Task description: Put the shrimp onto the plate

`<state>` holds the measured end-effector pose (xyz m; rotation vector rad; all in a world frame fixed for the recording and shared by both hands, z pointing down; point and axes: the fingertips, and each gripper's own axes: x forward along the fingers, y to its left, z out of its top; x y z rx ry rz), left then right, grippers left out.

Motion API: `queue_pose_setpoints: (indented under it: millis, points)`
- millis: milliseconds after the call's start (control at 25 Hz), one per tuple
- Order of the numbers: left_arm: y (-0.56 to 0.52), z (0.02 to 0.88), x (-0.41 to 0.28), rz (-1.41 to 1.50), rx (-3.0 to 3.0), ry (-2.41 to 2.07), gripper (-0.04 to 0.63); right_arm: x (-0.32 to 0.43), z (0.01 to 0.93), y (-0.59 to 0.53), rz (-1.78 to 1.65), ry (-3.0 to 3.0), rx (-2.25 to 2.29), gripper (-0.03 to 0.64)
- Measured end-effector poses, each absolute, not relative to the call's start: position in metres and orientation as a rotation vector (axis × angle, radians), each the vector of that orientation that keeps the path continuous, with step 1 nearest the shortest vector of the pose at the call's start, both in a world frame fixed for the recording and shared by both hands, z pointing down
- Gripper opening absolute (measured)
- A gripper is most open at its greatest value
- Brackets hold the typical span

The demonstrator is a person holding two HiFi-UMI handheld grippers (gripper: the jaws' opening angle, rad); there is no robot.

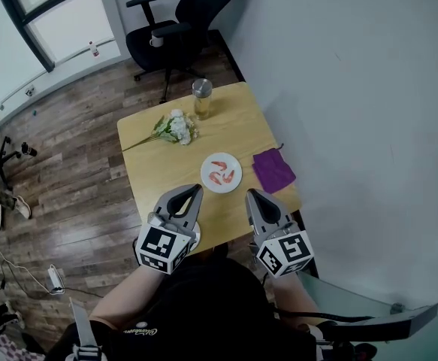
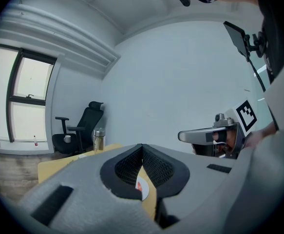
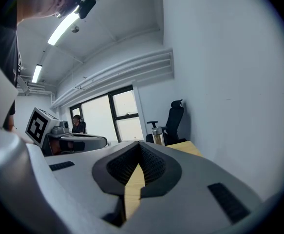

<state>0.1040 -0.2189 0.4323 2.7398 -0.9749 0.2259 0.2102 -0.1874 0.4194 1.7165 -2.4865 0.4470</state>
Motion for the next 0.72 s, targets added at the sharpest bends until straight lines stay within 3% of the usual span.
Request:
queue_pose_setpoints:
  millis: [720]
  points:
    - [-0.206,0.430,0.096,0.231,2.738,-0.992,0.003,0.196,0.419,-0.175,0.435,-2.502,1.667,0.001]
